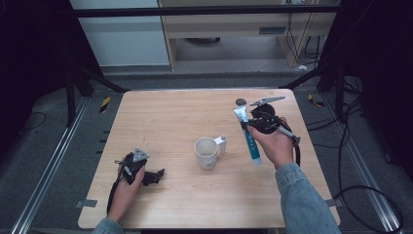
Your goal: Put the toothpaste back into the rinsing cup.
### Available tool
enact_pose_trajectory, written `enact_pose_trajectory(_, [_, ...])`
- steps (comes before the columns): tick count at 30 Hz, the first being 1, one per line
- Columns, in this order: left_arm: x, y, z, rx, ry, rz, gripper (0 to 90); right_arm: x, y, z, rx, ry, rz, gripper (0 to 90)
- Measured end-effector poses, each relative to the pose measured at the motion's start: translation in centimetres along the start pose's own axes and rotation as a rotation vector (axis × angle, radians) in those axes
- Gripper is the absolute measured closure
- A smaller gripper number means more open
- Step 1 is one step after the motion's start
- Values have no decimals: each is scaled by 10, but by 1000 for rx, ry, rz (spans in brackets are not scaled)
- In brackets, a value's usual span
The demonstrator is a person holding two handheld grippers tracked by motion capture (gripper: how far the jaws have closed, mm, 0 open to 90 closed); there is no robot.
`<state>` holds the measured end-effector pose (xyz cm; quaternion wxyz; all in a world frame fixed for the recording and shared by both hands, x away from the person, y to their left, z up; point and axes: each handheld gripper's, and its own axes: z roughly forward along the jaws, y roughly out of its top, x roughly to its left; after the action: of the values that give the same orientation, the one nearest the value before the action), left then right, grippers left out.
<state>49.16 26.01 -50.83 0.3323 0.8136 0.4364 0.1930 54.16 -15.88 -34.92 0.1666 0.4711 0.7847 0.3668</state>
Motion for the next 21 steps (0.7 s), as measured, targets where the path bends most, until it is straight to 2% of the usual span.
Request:
enact_pose_trajectory(6, [0, 0, 0, -2, 0, -3, 0, 8, 3, -2, -17, -3, 0, 774])
enact_pose_trajectory(14, [0, 0, 0, -6, 0, -7, 0, 29, 16, -8, -76, 7, -8, 773])
enact_pose_trajectory(21, [0, 0, 0, -2, 0, -3, 0, 36, 23, -7, -110, 14, -7, 773])
